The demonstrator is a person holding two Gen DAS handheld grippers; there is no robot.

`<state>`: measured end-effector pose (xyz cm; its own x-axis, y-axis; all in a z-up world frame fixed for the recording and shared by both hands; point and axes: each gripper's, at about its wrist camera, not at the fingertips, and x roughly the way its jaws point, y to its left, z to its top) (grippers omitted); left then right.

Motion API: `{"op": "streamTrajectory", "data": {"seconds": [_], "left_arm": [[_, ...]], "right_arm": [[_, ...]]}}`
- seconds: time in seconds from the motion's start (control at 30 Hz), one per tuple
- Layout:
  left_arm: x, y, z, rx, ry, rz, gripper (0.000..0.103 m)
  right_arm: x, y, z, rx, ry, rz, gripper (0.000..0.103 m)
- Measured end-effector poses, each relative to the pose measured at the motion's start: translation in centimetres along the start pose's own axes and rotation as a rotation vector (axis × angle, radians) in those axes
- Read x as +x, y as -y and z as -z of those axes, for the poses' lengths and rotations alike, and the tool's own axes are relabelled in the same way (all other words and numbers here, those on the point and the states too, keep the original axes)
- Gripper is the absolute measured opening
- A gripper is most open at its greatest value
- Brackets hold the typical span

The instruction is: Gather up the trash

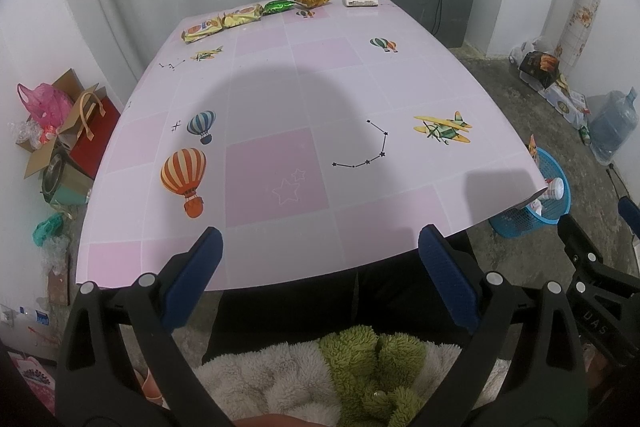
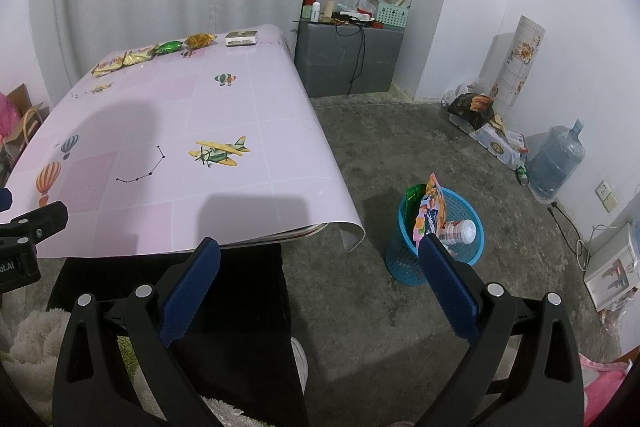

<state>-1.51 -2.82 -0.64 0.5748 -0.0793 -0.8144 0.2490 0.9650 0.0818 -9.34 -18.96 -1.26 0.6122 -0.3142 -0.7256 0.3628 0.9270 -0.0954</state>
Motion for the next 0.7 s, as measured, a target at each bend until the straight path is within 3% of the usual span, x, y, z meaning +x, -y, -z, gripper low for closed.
{"op": "streamTrajectory", "data": {"seconds": [0.7], "left_arm": [[0.06,-0.01,0.00,0.001,-0.001,0.001,0.094]], "right_arm": [[-0.02,-0.32,-0.01,0.005,0.001,0.003,0.096]]}}
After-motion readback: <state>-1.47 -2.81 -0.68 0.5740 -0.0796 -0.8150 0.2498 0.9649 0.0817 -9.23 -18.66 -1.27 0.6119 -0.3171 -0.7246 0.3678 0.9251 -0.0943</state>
